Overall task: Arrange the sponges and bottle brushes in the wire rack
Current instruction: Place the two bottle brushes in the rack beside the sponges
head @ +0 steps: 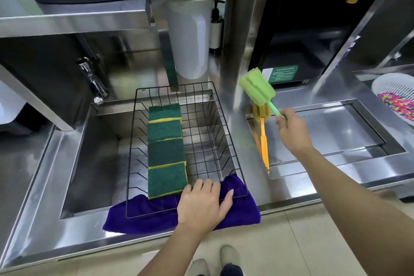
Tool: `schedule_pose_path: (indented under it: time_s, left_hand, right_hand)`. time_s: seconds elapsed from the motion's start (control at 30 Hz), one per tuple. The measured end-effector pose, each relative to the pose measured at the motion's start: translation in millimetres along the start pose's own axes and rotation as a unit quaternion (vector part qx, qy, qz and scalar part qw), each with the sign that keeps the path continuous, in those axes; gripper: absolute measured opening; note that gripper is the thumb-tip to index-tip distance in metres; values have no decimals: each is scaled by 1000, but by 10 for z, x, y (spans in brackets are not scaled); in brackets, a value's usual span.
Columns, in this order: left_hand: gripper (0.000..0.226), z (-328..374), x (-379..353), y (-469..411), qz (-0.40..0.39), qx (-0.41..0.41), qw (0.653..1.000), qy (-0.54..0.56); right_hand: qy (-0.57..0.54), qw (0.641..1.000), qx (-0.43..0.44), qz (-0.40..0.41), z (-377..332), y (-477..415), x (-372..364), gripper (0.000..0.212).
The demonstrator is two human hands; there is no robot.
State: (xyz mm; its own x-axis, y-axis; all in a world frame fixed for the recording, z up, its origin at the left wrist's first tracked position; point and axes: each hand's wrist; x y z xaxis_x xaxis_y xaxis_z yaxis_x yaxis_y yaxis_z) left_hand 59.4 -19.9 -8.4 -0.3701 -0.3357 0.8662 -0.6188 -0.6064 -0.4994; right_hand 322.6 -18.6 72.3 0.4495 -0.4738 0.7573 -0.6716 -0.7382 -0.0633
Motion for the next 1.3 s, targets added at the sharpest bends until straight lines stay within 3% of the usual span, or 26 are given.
schedule_pose_path:
  time_s: [0.17,0.37,0.57,0.77,0.9,1.13,1.3]
  left_hand:
    - [45,-23,42,2,-8,12,1000,12]
    - [41,-398,185,101,1,100,995,-14]
    - [37,-520,154,247,18,108,993,-35]
    - [34,-525,145,234,18,105,994,-33]
    - [33,-527,136,237,16,110,993,-31]
    - [33,-520,155,235,2,116,993,-30]
    - [35,-527,167,230,-19,121,992,-28]
  right_hand:
    - [-168,985,26,-12,-575,-18,-128,8]
    - [-38,980,116,-157,-1062,158,-529,21]
    - [15,967,55,-249,-1131,342,-1213,18]
    - [49,936,-32,-346,-1065,453,-1542,37]
    - [102,914,-32,-391,-996,473,-1565,46]
    - [172,907,29,-383,-969,488,-1562,48]
    - [151,941,55,-297,-1017,484,-1363,39]
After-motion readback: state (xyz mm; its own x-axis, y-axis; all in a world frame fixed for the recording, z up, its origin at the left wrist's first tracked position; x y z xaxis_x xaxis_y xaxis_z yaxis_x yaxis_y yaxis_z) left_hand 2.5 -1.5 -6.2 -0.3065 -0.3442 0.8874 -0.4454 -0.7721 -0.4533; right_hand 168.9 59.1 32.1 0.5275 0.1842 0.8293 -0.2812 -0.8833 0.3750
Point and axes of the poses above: each hand's wrist, its own y-axis away from the middle knuckle, its own x-axis out of the back of the hand, z = x × y, and after that the axes turned 2 degrees about x, right-handed
